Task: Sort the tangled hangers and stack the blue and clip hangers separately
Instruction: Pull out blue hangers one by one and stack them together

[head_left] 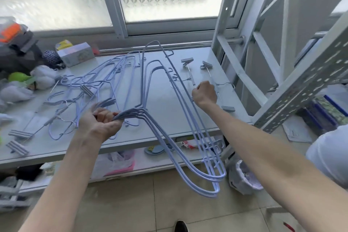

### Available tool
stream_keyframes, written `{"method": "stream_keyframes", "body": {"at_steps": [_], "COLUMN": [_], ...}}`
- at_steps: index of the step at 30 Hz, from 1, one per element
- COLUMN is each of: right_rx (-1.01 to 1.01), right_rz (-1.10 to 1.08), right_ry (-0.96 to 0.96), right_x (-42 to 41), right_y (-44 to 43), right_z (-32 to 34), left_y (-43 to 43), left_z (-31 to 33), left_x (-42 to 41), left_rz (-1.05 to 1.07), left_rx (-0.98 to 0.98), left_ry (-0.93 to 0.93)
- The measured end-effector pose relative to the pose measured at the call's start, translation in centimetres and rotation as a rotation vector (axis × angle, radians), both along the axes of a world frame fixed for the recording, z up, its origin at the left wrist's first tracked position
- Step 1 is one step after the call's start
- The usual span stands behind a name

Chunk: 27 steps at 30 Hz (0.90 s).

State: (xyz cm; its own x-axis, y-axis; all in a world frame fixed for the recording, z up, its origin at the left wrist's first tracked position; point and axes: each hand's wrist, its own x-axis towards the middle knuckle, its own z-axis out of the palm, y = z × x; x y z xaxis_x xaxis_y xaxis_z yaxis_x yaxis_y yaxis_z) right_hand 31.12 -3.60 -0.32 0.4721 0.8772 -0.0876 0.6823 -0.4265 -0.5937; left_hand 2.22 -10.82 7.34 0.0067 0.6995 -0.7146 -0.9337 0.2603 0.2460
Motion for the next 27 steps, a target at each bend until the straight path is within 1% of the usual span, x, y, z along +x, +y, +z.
{"method": "stream_keyframes", "body": {"at_steps": [5, 8, 12, 17, 21, 27], "right_rx": [-0.027, -0.051, -0.073, -0.074, -0.083, -0.06], "right_rz": [-0.014, 0.039, 0.088, 0.067, 0.09, 0.106], "right_ry": [-0.085, -0.17, -0.272, -0.303, -0.351, -0.354], "right_x": [1.9, 2.9, 4.0, 5.2, 5.8, 5.7], "right_y": [1.7, 2.4, 2.8, 3.2, 3.6, 4.1], "right_z": [-0.6, -0.8, -1.2, -1.8, -1.9, -1.7], "left_y": [0.3, 0.5, 1.0, 1.7, 2.2, 2.5], "left_z": [-1.0, -1.6, -2.2, -2.3, -2.3, -2.6], "left_x": [1.9, 2.1, 2.0, 2.5, 3.1, 3.6], "left_rz": [0.014, 0.025, 0.063, 0.082, 0.073, 0.058], "left_rx": [-0.052, -0.079, -0.086, -0.089, -0.096, -0.088], "left_ry": [0.067, 0.115, 0.109, 0.1, 0.109, 0.102]}}
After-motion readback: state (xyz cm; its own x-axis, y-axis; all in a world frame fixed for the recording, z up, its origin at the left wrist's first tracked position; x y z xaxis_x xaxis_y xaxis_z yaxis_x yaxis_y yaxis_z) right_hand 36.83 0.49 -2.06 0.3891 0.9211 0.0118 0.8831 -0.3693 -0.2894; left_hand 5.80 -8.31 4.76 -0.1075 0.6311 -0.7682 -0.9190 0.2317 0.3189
